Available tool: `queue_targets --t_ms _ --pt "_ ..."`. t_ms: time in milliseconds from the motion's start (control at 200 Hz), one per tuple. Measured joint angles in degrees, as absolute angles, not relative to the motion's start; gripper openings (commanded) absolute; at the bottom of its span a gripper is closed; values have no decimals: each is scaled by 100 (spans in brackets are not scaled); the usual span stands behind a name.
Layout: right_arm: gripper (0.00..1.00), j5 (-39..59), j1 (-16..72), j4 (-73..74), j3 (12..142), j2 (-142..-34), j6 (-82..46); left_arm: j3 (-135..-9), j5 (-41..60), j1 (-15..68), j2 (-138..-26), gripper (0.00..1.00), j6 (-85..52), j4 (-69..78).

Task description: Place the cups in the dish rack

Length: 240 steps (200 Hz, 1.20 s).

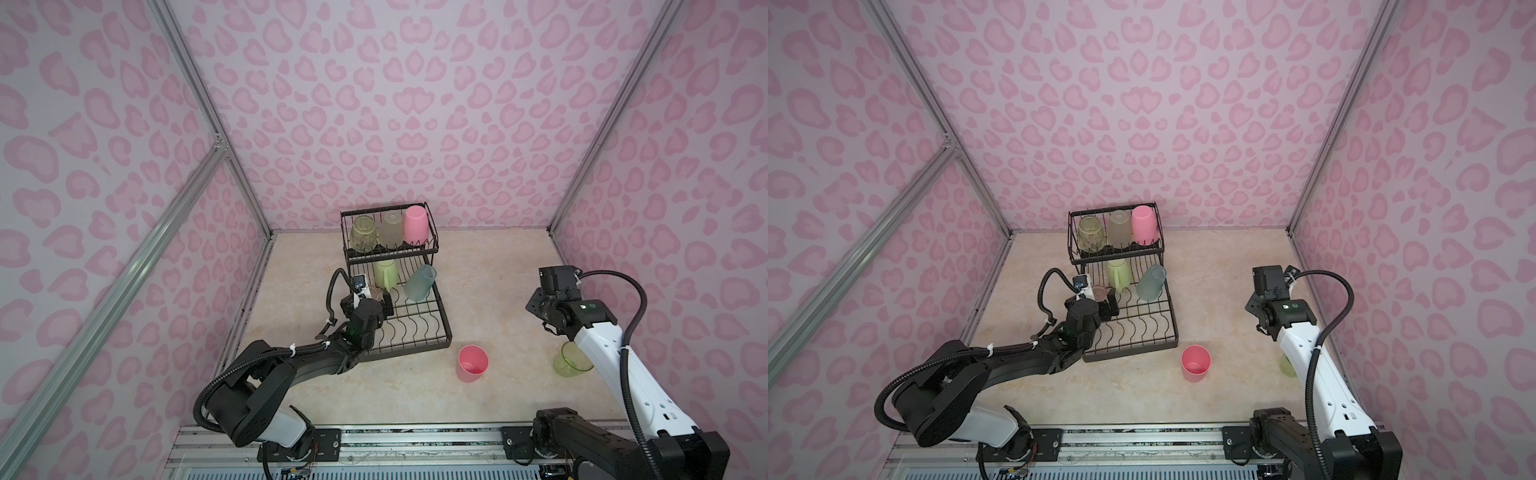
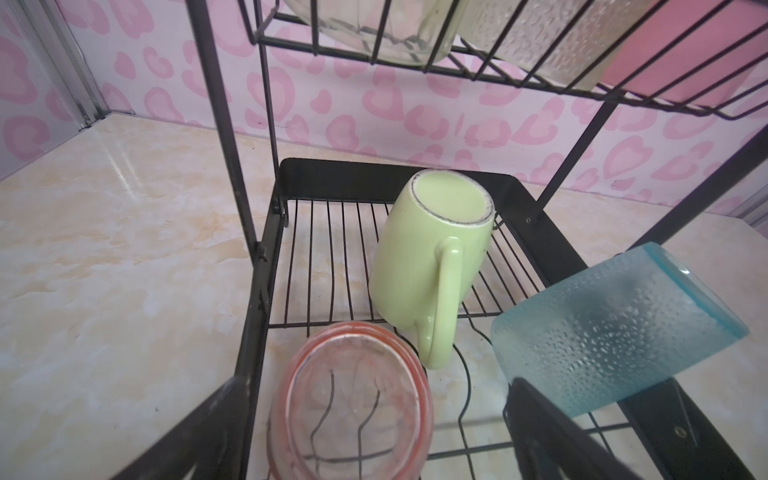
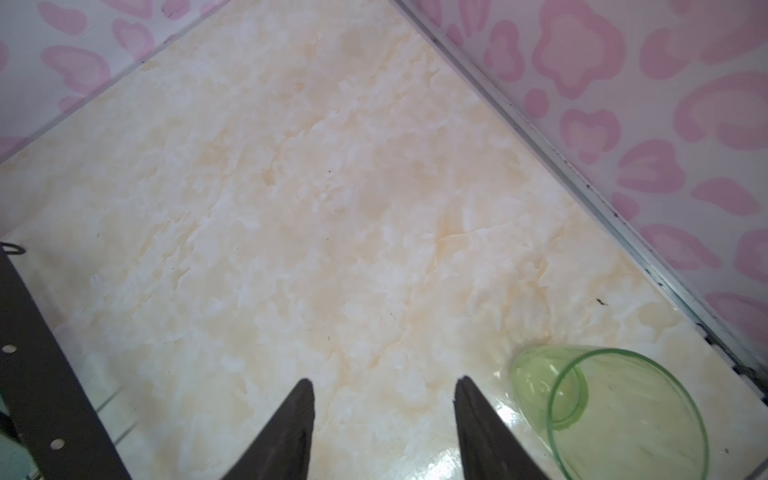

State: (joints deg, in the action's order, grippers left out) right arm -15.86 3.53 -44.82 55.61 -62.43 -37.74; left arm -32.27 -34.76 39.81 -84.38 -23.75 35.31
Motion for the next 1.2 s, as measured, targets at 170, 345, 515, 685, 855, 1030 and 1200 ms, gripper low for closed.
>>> queue_targets --t_ms 170,345,515,685,855,1030,1200 --pt "52 -1640 -180 -4829 5636 -6075 -3846 -3181 -3389 4012 -8368 100 -2270 3548" --pt "51 -1354 -740 -5183 5653 -6130 -3894 -3133 -3288 4032 -8270 100 -2244 3590" --pt "50 -915 -1256 -5483 5511 -6386 -3948 -3087 -3205 4064 -8204 100 -2112 3636" --pt "49 -447 -1660 -5599 5310 -6471 -3938 -3063 -3144 4128 -8136 100 -2034 3693" --pt "50 -252 -1824 -5583 5260 -6545 -3835 -3061 -3120 4150 -8106 100 -1964 3743" --pt "51 -123 -2091 -5487 5089 -6737 -3721 -3063 -3002 4152 -8106 100 -1944 3745" --pt "50 69 -2349 -5336 4987 -6995 -3616 -3065 -2958 4152 -8106 100 -1944 3745"
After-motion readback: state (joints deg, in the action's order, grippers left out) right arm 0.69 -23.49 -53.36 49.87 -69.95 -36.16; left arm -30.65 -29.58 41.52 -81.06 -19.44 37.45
